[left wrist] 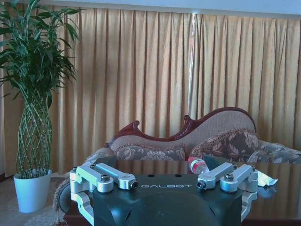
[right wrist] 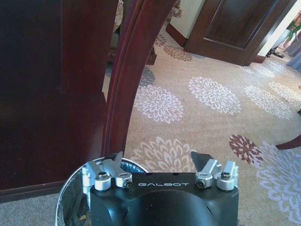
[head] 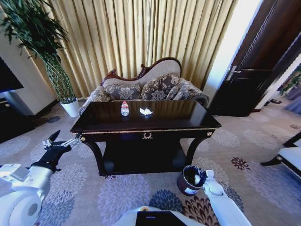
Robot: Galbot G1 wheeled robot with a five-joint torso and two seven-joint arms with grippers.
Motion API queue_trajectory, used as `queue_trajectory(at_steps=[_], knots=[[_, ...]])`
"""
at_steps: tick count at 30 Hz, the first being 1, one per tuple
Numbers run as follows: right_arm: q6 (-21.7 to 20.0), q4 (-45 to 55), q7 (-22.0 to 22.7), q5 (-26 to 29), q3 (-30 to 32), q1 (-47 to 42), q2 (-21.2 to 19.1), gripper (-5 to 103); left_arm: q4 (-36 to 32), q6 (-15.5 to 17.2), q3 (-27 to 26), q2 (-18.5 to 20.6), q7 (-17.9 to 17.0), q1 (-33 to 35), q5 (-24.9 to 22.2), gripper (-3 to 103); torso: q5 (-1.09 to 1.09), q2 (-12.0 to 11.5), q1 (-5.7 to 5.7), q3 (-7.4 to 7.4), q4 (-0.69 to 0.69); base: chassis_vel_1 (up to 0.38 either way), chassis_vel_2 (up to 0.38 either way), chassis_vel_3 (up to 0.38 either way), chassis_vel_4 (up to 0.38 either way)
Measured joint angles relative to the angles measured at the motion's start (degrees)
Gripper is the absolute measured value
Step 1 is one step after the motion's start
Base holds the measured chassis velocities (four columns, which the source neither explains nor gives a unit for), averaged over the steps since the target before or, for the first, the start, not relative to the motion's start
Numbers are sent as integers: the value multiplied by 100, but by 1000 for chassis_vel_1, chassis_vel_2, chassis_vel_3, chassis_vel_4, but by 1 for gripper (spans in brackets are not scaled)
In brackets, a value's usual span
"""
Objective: Move to the front of the table and place the trash on the table into the trash bin.
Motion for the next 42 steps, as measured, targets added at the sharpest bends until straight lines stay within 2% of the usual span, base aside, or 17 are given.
queue_trajectory(at_steps=[3, 8, 15, 19, 20, 21, 23, 24, 25, 28, 30, 32, 33, 36, 38, 42], knots=[[-2, 32, 1, 12, 9, -29, 6, 95, 0, -2, -6, -1, 0, 0, -1, 100, 0, 0, 0, 0, 0, 0, 0, 0, 0], [-4, 60, 2, 5, 11, -47, 27, 100, 0, -8, -27, -11, 2, 10, -2, 100, 0, 0, 0, 0, 0, 0, 0, 0, 0], [-24, 153, 3, -40, 30, -99, 35, 100, 0, -12, -65, -15, 5, -2, -17, 100, 1, 0, 0, 0, 0, 0, 0, 0, 0], [-25, 555, 3, 200, 89, -214, 33, 100, 0, -12, -54, -30, 4, -15, -18, 100, 2, 0, 0, 0, -2, 0, 0, 0, 0], [-25, 984, 3, 461, 140, -328, 8, 100, 0, -13, -49, -37, 4, -15, -19, 100, 2, 0, 0, 0, 0, 0, 0, 0, 0], [-25, 984, 3, 461, 140, -328, 8, 100, 0, -13, -49, -37, 4, -15, -19, 100, 2, 0, 0, 0, 0, 0, 0, 0, 0], [25, 1908, 5, 875, 274, -563, -73, 100, 0, -22, -49, -53, 3, -5, -21, 100, -1, 0, 0, 0, 1, 0, 0, 0, 0], [67, 2331, 7, 979, 359, -675, -111, 100, -1, -32, -50, -55, 3, 1, -23, 100, -1, 0, 0, 0, 1, 0, 0, 0, 0], [67, 2331, 7, 979, 359, -675, -111, 100, -1, -32, -50, -55, 3, 1, -23, 100, -1, 0, 0, 0, 1, 0, 0, 0, 0], [94, 3517, 2, 1290, 588, -1080, -209, 100, 0, -123, -52, -61, 4, 5, -30, 100, 1, 0, 0, 0, -1, 0, 0, 0, 0], [94, 3807, -27, 1350, 638, -1185, -219, 100, -1, -134, -49, -62, 4, 1, -33, 100, -1, 0, 0, 0, -1, 0, 0, 0, 0], [-6, 4739, -156, 1618, 739, -1528, -216, 100, 0, -159, -9, -67, 5, -26, -59, 100, 1, 0, 0, 0, -1, 0, 0, 0, 0], [-6, 4739, -156, 1618, 739, -1528, -216, 100, 0, -159, -9, -67, 5, -26, -59, 100, 1, 0, 0, 0, -1, 0, 0, 0, 0], [-200, 5761, -191, 1741, 770, -1826, -213, 100, -1, -167, 56, -54, -9, -94, -94, 100, 0, 0, 0, -1, 0, 0, 0, 0, 0], [-231, 5949, -192, 1750, 770, -1867, -218, 100, 0, -167, 56, -49, -16, -97, -105, 100, 1, 0, 0, 0, -1, 0, 0, 0, 0], [-403, 7154, -186, 1772, 747, -2116, -271, 100, 0, -167, 18, -40, -48, -73, -178, 100, -1, 0, 0, 0, 0, 0, 0, 0, 0]])
